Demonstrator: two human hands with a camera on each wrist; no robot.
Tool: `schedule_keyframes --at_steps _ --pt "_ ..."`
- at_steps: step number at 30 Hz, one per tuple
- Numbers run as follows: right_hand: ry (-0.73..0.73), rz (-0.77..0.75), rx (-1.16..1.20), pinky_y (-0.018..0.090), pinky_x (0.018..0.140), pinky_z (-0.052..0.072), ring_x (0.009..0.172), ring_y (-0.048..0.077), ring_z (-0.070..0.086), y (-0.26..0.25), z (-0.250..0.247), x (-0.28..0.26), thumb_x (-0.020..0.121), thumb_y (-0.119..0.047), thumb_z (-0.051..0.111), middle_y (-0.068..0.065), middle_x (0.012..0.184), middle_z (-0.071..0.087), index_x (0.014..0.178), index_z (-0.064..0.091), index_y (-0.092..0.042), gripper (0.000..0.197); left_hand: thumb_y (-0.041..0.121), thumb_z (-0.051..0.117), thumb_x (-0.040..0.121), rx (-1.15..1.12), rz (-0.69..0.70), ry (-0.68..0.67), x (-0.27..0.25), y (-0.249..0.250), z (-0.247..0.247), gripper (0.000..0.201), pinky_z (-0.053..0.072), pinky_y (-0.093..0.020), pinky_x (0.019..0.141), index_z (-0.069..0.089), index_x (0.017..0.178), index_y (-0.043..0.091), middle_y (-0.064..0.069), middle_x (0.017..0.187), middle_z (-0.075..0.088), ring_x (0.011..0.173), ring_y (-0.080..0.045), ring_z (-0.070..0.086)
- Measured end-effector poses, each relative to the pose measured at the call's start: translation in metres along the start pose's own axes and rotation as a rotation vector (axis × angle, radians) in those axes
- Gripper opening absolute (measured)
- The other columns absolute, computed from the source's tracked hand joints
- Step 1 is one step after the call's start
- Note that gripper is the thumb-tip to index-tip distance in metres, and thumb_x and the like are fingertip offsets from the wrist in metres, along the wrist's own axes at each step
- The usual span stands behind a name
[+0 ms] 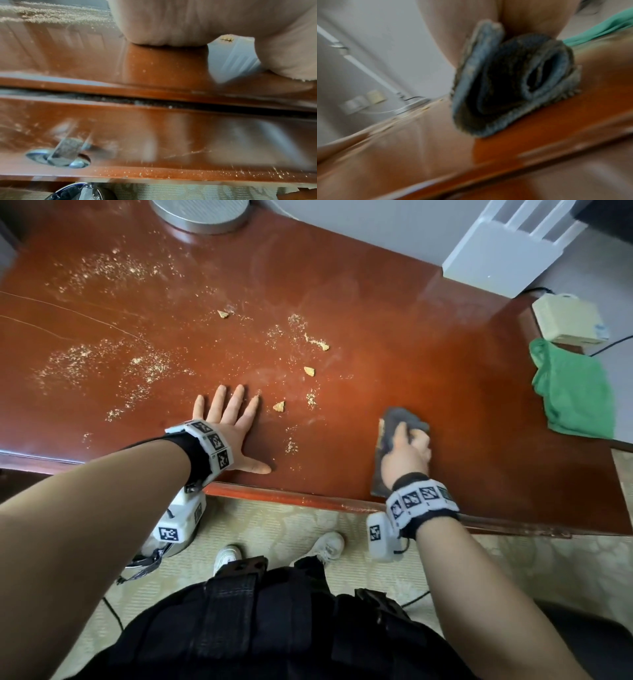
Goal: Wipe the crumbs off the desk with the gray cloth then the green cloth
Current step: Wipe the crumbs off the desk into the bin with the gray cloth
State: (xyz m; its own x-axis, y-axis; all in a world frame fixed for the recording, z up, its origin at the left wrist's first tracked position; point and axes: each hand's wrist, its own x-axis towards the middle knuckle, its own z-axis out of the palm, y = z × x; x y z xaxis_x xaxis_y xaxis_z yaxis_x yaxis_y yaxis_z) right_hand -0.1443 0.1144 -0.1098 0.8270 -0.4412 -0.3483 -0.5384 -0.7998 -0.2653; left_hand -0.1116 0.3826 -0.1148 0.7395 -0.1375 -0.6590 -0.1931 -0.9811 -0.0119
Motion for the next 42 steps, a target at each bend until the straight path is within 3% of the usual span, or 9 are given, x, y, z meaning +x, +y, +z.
schedule_keyframes --at_steps 5,11,14,25,28,30,33,37,42 --pt "-0.164 -0.390 -0.046 0.026 0.110 0.024 0.134 0.025 0.025 -0.058 0.020 -0.032 0.094 -0.005 0.037 0.007 0.150 0.015 0.148 0.020 -0.018 0.058 0.083 0.042 0.069 -0.036 0.005 0.014 -0.009 -0.014 0.008 0.112 -0.010 -0.049 0.115 -0.028 0.141 0.034 0.002 0.150 -0.035 0.140 -0.025 -0.026" --pt "0.067 -0.046 0.160 0.028 0.111 0.025 0.130 0.031 0.038 -0.031 -0.021 0.024 0.095 -0.008 0.041 0.012 0.148 0.018 0.148 0.022 -0.015 0.057 0.086 0.041 0.065 -0.099 -0.098 0.018 -0.008 -0.027 0.005 0.111 -0.008 -0.051 0.114 -0.025 0.141 0.040 0.001 0.150 -0.034 0.141 -0.029 -0.024" --pt "-0.008 0.122 0.018 0.034 0.108 0.030 0.128 0.032 0.036 -0.032 -0.024 0.053 0.097 -0.020 0.042 0.013 0.148 0.016 0.150 0.014 -0.018 0.059 0.088 0.040 0.063 -0.147 -0.152 0.012 -0.005 -0.024 0.002 0.112 -0.008 -0.053 0.114 -0.027 0.140 0.041 0.001 0.150 -0.034 0.140 -0.031 -0.025" --pt "-0.217 -0.622 -0.116 0.026 0.108 0.027 0.134 0.024 0.029 -0.132 0.011 0.053 0.095 -0.008 0.042 0.006 0.149 0.019 0.148 0.021 -0.016 0.058 0.090 0.044 0.056 -0.282 -0.292 0.037 0.005 -0.021 -0.003 0.118 -0.006 -0.056 0.113 -0.027 0.139 0.043 0.001 0.151 -0.033 0.140 -0.032 -0.024" --pt "-0.229 -0.648 0.011 0.016 0.107 0.020 0.133 0.018 0.035 -0.125 -0.020 0.074 0.095 -0.006 0.042 0.005 0.146 0.025 0.147 0.027 -0.014 0.055 0.090 0.043 0.057 -0.284 -0.297 0.046 0.005 -0.019 -0.002 0.118 -0.007 -0.056 0.113 -0.027 0.139 0.043 0.002 0.151 -0.033 0.140 -0.032 -0.024" --pt "-0.110 -0.595 0.064 0.012 0.103 0.019 0.131 0.017 0.037 -0.123 -0.044 0.099 0.095 -0.007 0.042 0.004 0.145 0.027 0.146 0.030 -0.015 0.053 0.090 0.043 0.057 -0.284 -0.297 0.047 0.006 -0.018 -0.001 0.118 -0.008 -0.056 0.113 -0.028 0.138 0.043 0.001 0.150 -0.034 0.140 -0.032 -0.025" --pt "0.001 -0.463 0.009 0.023 0.108 0.025 0.131 0.024 0.036 -0.127 -0.052 0.145 0.095 -0.009 0.042 0.006 0.145 0.027 0.145 0.031 -0.015 0.051 0.091 0.042 0.056 -0.286 -0.298 0.048 0.008 -0.020 0.001 0.118 -0.008 -0.057 0.113 -0.030 0.137 0.044 0.001 0.150 -0.035 0.139 -0.032 -0.026" --pt "-0.072 -0.343 -0.244 0.038 0.109 0.028 0.130 0.030 0.030 -0.144 -0.024 0.159 0.095 -0.015 0.043 0.006 0.148 0.019 0.148 0.020 -0.022 0.059 0.093 0.040 0.054 -0.285 -0.291 0.044 0.010 -0.022 0.004 0.119 -0.009 -0.056 0.112 -0.031 0.136 0.044 0.001 0.149 -0.035 0.139 -0.032 -0.026" --pt "-0.171 -0.695 -0.283 0.036 0.102 0.032 0.125 0.033 0.030 -0.178 0.003 0.123 0.093 -0.007 0.038 0.005 0.149 0.020 0.146 0.024 -0.027 0.058 0.093 0.040 0.053 -0.281 -0.301 0.031 0.010 -0.022 0.003 0.120 -0.009 -0.056 0.112 -0.034 0.134 0.045 0.002 0.149 -0.036 0.139 -0.032 -0.027"
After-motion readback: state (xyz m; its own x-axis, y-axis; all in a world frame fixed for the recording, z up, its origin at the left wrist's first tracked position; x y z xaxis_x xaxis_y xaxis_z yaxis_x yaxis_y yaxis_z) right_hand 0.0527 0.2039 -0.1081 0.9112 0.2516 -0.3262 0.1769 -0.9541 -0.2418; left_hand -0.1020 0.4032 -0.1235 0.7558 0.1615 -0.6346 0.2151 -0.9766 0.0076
